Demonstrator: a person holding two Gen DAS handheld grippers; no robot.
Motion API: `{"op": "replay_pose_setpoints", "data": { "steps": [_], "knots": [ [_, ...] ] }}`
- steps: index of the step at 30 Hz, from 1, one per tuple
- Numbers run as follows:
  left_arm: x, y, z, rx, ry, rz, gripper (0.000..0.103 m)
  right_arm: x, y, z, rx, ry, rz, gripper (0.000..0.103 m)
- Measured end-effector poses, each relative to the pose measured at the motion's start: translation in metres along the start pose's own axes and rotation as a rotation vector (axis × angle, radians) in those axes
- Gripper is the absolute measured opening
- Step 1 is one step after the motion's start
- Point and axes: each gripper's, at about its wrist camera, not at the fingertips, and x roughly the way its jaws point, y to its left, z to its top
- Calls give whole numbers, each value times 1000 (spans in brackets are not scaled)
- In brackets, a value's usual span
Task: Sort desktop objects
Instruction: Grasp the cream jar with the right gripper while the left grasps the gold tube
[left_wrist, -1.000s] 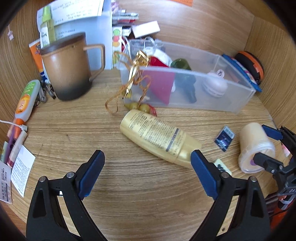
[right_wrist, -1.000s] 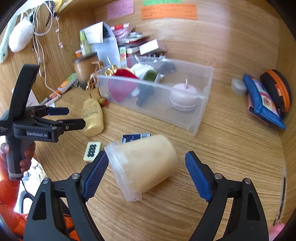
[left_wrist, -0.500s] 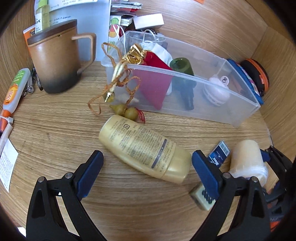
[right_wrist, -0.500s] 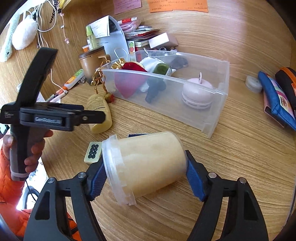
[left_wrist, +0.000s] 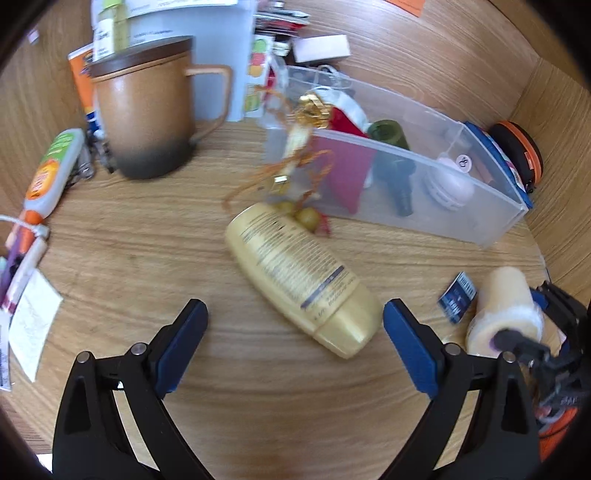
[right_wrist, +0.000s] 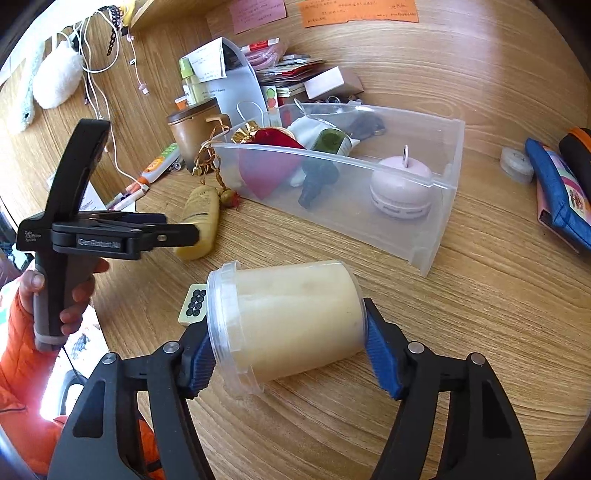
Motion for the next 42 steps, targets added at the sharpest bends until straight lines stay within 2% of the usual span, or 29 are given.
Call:
{"op": "replay_pose_setpoints", "data": {
  "steps": [5, 12, 19, 22, 23, 25, 29, 33, 37, 38, 39, 40, 42],
  "knots": [
    [-4, 10, 3, -18, 20, 4, 97, 2, 5, 2, -39, 10, -14, 68],
    [21, -13, 16, 20, 41, 21, 97, 9, 5, 6, -41, 34, -15, 68],
    [30, -24, 26, 84, 7, 75, 70, 16, 6, 8, -46, 57, -29, 66],
    [33, -30, 24, 146, -13, 117, 64, 15, 5, 8, -39, 48, -20, 63],
    [33, -31, 24, 158, -12, 106, 62, 14, 5, 8, -38, 44, -17, 63],
    [31, -29, 25, 169, 2, 101, 50, 14, 7, 8, -36, 40, -24, 63],
    [26, -18, 21, 171, 18, 94, 48, 10, 10, 5, -46, 25, -44, 63],
    [14, -8, 6, 174, 3, 122, 48, 5, 6, 5, -8, 5, -39, 63],
    [-2, -5, -3, 165, -23, 104, 45, 1, 0, 9, 41, -15, -25, 63],
    [-7, -4, -3, 169, -39, 103, 43, -1, -1, 11, 46, -20, -25, 63],
    [-12, -5, -3, 176, -54, 97, 30, -3, 0, 12, 49, -26, -29, 63],
    [-17, -7, -2, 179, -60, 76, 26, -4, 1, 13, 47, -30, -32, 63],
    [-22, -13, 1, 207, -65, 47, 23, -6, 3, 17, 44, -37, -39, 63]
  ]
}}
